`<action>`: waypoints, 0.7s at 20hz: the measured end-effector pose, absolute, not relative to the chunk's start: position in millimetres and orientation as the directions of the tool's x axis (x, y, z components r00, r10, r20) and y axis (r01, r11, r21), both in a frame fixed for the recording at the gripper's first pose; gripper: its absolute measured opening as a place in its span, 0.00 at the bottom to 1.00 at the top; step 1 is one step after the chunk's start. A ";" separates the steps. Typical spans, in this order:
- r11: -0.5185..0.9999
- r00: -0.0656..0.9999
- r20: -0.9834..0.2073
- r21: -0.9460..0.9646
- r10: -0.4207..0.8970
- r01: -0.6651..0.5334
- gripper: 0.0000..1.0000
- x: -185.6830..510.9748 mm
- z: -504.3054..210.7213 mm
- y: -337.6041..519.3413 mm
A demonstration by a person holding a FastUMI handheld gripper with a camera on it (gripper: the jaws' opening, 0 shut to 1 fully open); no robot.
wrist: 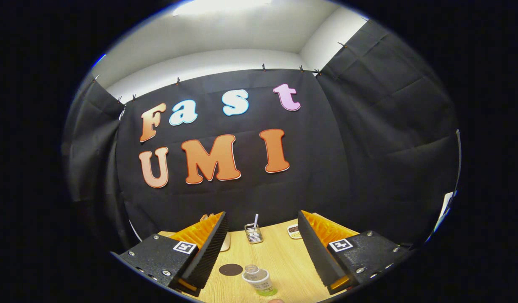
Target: Take the bottle from table, then pour the juice into the cup, finally place the bottle on the coaster
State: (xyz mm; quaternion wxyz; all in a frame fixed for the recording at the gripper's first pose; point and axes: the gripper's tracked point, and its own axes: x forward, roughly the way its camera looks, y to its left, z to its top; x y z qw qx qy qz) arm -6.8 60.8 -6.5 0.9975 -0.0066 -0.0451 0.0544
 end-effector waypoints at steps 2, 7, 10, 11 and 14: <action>0.992 0.991 0.072 -0.056 0.115 -0.111 0.98 -0.6 -17.1 60.7; 0.986 0.989 0.052 -0.102 0.141 -0.135 0.98 5.2 -40.7 74.6; 0.973 0.987 0.025 -0.172 0.159 -0.153 0.98 7.8 -69.7 79.5; 0.971 0.987 0.003 -0.179 0.163 -0.160 0.98 10.9 -83.1 79.6; 0.965 0.983 -0.049 -0.186 0.177 -0.183 0.99 17.1 -120.4 78.5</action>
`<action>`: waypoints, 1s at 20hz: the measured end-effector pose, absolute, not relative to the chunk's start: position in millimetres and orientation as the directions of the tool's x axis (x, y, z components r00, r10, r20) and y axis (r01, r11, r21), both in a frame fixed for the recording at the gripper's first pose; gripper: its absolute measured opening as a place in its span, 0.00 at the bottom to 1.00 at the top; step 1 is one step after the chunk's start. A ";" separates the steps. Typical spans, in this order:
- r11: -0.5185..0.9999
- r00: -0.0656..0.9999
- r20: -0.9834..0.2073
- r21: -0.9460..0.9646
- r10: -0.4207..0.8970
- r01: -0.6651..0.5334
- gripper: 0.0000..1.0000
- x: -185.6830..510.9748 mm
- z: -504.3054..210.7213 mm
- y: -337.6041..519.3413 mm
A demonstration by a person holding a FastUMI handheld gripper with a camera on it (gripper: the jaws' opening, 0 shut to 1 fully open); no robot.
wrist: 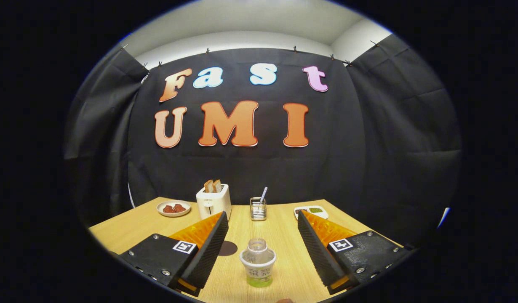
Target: Take the bottle from table, then pour the juice into the cup, finally place the bottle on the coaster
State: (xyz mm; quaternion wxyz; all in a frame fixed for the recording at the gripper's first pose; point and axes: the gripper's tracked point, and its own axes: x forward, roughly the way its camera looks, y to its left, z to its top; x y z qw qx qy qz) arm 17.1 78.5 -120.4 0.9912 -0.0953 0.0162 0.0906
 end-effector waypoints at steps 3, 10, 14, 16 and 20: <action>0.967 0.978 -0.113 -0.170 0.172 -0.190 0.99 24.3 -158.0 75.8; 0.966 0.966 -0.206 -0.170 0.157 -0.194 0.99 41.6 -214.0 69.6; 0.971 0.950 -0.278 -0.146 0.142 -0.188 0.99 47.9 -250.2 65.2; 0.968 0.942 -0.304 -0.157 0.142 -0.196 0.99 47.3 -262.7 64.8; 0.967 0.932 -0.335 -0.156 0.140 -0.202 0.99 47.0 -276.0 64.2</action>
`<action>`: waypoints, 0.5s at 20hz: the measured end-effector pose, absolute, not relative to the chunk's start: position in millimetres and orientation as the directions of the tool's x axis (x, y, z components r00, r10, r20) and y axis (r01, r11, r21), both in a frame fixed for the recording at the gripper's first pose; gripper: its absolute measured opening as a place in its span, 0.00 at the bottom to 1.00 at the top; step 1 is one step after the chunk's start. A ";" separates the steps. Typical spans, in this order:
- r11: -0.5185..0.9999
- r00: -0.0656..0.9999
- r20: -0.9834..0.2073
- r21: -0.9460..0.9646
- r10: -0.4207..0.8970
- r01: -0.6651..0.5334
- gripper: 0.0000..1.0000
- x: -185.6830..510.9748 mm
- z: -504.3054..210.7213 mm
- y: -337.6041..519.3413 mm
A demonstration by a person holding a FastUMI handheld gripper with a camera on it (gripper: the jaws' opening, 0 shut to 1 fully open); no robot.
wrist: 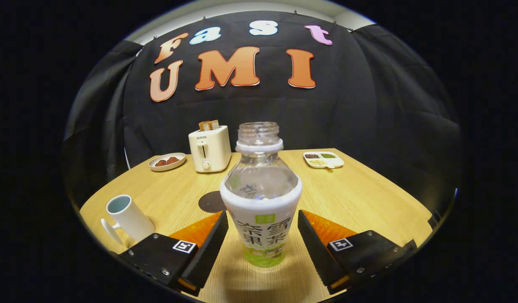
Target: Take the bottle from table, then pour the juice into the cup, finally place the bottle on the coaster
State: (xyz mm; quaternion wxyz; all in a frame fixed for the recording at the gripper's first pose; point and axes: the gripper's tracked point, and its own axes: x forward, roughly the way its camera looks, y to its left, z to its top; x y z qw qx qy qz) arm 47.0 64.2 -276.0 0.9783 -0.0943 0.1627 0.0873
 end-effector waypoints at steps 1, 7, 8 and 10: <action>0.967 0.927 -0.345 -0.146 0.146 -0.207 0.98 46.8 -280.3 65.7; 0.968 0.918 -0.384 -0.178 0.096 -0.176 0.64 47.9 -286.7 57.7; 0.967 0.915 -0.396 -0.196 0.072 -0.161 0.61 48.7 -285.7 54.6; 0.965 0.907 -0.420 -0.215 0.046 -0.149 0.58 44.0 -281.3 55.9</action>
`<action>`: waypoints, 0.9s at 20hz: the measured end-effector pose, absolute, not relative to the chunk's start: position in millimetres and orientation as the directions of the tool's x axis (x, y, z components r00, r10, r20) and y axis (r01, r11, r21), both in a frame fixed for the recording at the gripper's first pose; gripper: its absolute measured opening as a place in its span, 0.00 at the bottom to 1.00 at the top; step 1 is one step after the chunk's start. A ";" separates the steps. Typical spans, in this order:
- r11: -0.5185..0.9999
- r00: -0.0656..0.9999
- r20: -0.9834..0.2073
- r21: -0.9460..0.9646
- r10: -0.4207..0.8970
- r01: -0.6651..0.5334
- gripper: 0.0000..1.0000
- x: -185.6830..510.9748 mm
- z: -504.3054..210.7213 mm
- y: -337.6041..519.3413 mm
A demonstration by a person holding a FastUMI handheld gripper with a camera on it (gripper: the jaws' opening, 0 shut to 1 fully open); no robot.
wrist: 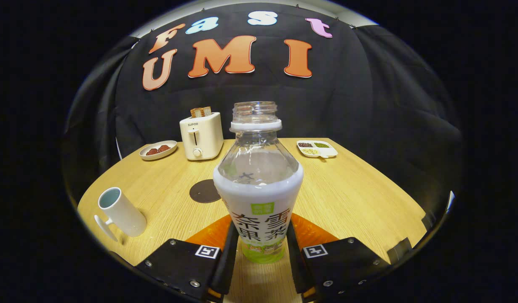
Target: Take the bottle from table, then pour the juice into the cup, finally place the bottle on the coaster
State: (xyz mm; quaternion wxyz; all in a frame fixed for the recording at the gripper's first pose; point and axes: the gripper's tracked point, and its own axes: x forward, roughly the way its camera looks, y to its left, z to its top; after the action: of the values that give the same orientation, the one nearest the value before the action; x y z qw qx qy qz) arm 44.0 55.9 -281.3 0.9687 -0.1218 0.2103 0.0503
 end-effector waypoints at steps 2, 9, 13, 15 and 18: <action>0.962 0.899 -0.436 -0.225 0.042 -0.154 0.55 37.4 -273.0 63.3; 0.908 0.909 -0.417 -0.372 0.020 -0.191 0.52 18.0 -235.6 105.1; 0.850 0.911 -0.412 -0.466 0.036 -0.244 0.48 9.8 -230.3 132.1; 0.809 0.911 -0.409 -0.518 0.052 -0.279 0.48 3.6 -229.5 145.5; 0.733 0.914 -0.403 -0.607 0.050 -0.308 0.48 -0.4 -234.1 159.2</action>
State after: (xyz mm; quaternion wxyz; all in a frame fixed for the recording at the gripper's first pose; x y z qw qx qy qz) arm -0.4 159.2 -234.1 0.9127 -0.3520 0.1830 0.0982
